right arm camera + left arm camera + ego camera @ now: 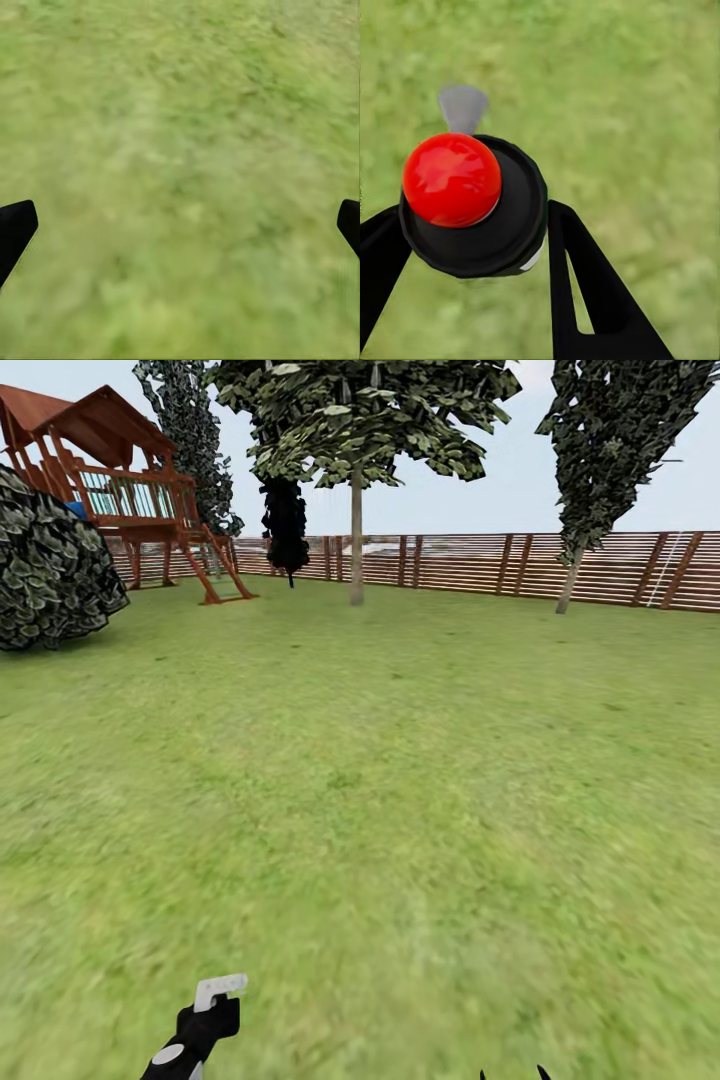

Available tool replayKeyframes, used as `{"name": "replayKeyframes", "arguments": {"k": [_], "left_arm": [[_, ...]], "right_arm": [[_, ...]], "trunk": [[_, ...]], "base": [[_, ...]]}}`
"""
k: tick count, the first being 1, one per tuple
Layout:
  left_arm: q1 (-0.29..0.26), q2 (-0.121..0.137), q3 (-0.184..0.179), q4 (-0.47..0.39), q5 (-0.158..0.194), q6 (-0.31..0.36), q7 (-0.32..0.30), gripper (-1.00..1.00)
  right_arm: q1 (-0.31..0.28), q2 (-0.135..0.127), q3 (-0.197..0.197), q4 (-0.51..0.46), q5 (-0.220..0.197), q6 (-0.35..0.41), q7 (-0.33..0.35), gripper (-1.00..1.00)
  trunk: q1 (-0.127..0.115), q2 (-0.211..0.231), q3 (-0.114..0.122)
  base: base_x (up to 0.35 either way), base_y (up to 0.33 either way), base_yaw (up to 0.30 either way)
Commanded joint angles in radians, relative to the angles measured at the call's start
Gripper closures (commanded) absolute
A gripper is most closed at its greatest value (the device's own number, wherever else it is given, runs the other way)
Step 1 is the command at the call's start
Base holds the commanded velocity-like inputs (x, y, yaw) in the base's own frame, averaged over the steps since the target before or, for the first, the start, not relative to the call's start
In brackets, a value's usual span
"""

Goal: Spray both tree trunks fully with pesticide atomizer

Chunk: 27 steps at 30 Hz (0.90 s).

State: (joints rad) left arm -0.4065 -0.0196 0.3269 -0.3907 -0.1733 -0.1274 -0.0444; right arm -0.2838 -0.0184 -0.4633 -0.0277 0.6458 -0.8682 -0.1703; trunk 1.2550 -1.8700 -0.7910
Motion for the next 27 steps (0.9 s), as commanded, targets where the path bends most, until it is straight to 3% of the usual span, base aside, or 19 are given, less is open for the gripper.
{"name": "replayKeyframes", "arguments": {"k": [1,27], "left_arm": [[0.000,0.001,0.000,0.000,0.000,-0.001,0.000,1.00],[0.000,0.000,0.000,0.001,0.002,-0.001,0.000,1.00]], "right_arm": [[0.000,0.000,0.000,0.000,0.000,0.000,0.000,-1.00],[0.000,0.000,0.000,0.000,0.000,0.000,0.000,-1.00]], "trunk": [[0.000,0.000,0.000],[0.000,0.000,0.000]], "base": [[0.309,0.097,0.000],[0.309,0.097,0.000]]}}
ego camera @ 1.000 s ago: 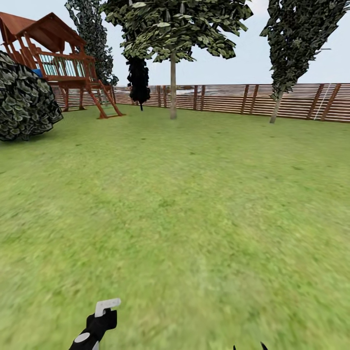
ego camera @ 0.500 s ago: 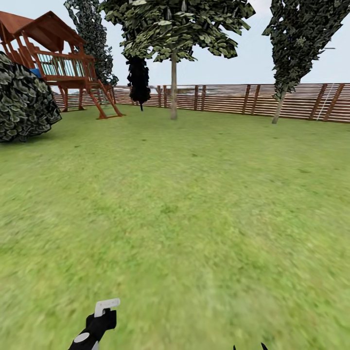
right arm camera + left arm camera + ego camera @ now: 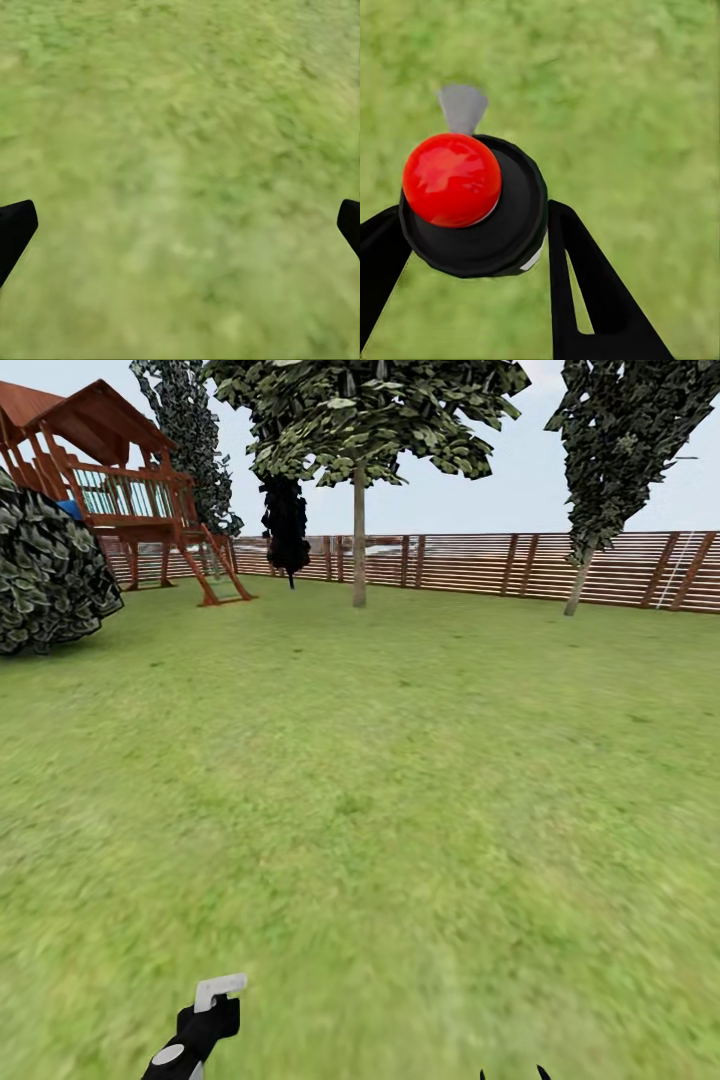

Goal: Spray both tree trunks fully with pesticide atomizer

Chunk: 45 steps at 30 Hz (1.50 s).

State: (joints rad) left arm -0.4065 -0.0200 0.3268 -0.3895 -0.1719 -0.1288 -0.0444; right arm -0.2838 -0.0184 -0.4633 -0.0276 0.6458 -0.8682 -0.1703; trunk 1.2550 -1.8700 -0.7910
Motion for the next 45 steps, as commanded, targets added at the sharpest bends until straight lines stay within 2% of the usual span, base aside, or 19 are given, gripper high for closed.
{"name": "replayKeyframes", "arguments": {"k": [1,45], "left_arm": [[0.000,0.000,0.000,0.000,0.000,0.000,0.000,1.00],[0.000,-0.006,0.000,0.000,-0.001,0.001,0.000,1.00]], "right_arm": [[0.000,0.000,0.000,0.000,0.000,0.000,0.000,-1.00],[0.000,0.000,0.000,0.000,0.000,0.000,0.000,-1.00]], "trunk": [[0.000,0.000,0.000],[0.000,0.000,0.000]], "base": [[0.309,0.097,0.000],[0.321,0.090,0.000]]}}
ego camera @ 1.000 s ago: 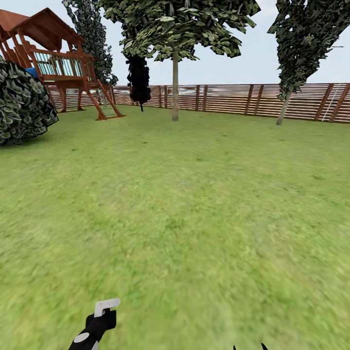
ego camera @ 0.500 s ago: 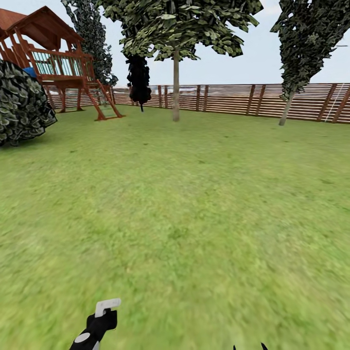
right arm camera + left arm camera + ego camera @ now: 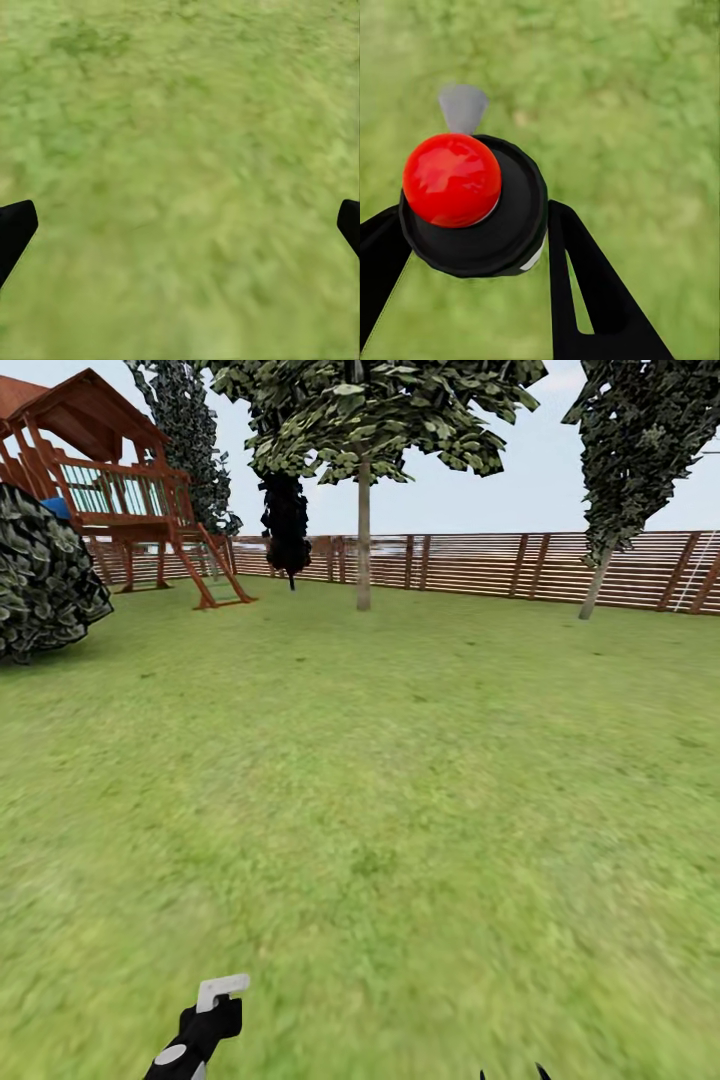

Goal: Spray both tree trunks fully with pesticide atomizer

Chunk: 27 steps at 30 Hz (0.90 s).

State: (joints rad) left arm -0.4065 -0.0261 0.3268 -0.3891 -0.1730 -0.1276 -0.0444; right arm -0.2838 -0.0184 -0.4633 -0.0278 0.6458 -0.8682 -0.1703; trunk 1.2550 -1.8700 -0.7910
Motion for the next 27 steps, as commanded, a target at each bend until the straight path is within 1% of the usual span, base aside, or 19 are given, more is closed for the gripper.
{"name": "replayKeyframes", "arguments": {"k": [1,27], "left_arm": [[0.000,0.000,0.000,0.000,0.000,0.000,0.000,1.00],[0.000,0.000,0.000,0.001,0.002,0.000,0.000,1.00]], "right_arm": [[0.000,0.000,0.000,0.000,0.000,0.000,0.000,-1.00],[0.000,0.000,0.000,0.000,0.001,0.000,0.000,-1.00]], "trunk": [[0.000,0.000,0.000],[0.000,0.000,0.000]], "base": [[0.333,0.076,0.000],[0.333,0.076,0.000]]}}
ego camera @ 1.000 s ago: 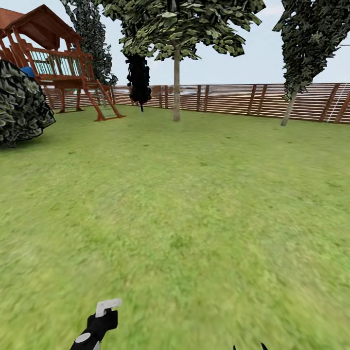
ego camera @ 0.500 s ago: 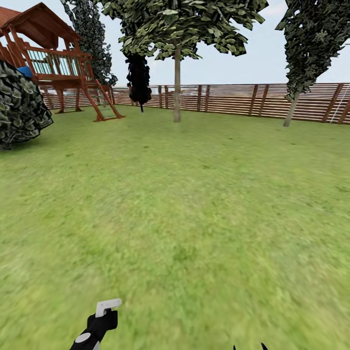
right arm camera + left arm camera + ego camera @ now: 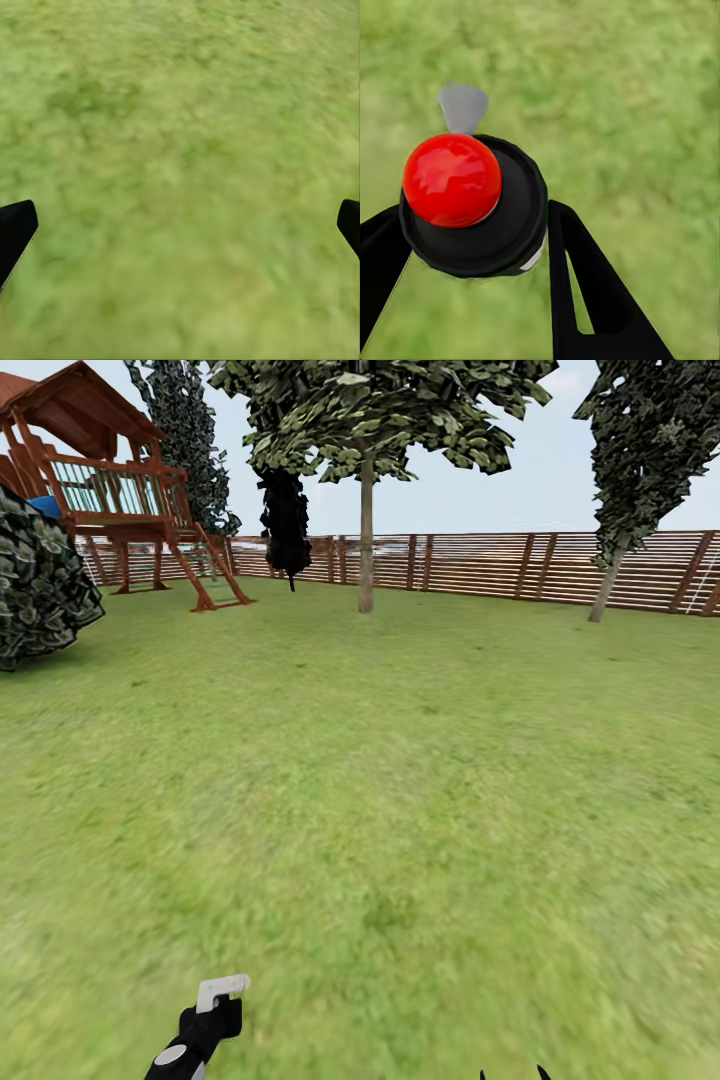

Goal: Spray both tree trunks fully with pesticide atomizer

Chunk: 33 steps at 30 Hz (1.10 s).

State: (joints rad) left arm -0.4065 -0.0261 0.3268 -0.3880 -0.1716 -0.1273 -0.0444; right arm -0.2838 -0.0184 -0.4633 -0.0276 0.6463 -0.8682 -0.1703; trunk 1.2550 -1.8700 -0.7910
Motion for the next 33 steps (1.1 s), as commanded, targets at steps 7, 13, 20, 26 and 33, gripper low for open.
{"name": "replayKeyframes", "arguments": {"k": [7,13,20,26,33], "left_arm": [[0.000,0.000,0.000,0.020,0.000,-0.001,0.000,1.00],[0.000,-0.001,0.000,0.021,0.000,-0.002,0.000,1.00],[0.000,0.000,0.000,0.021,0.000,-0.002,0.000,1.00],[0.000,-0.001,0.000,0.021,0.000,-0.002,0.000,1.00],[0.000,0.000,0.000,0.021,0.000,0.000,0.000,1.00]], "right_arm": [[0.000,0.000,0.000,0.000,0.000,0.000,0.000,-1.00],[0.000,0.000,0.000,0.000,0.000,0.000,0.000,-1.00],[0.000,0.000,0.000,0.000,0.000,0.000,0.000,-1.00],[0.000,0.000,0.000,0.000,0.000,0.000,0.000,-1.00],[0.000,0.000,0.000,0.000,0.000,0.000,0.000,-1.00]], "trunk": [[0.000,0.000,0.000],[0.000,0.000,0.000],[0.000,0.000,0.000],[0.000,0.000,0.000],[0.000,0.000,0.000]], "base": [[0.333,0.075,0.000],[0.334,0.074,0.000],[0.334,0.074,0.000],[0.334,0.074,0.000],[0.334,0.073,0.000]]}}
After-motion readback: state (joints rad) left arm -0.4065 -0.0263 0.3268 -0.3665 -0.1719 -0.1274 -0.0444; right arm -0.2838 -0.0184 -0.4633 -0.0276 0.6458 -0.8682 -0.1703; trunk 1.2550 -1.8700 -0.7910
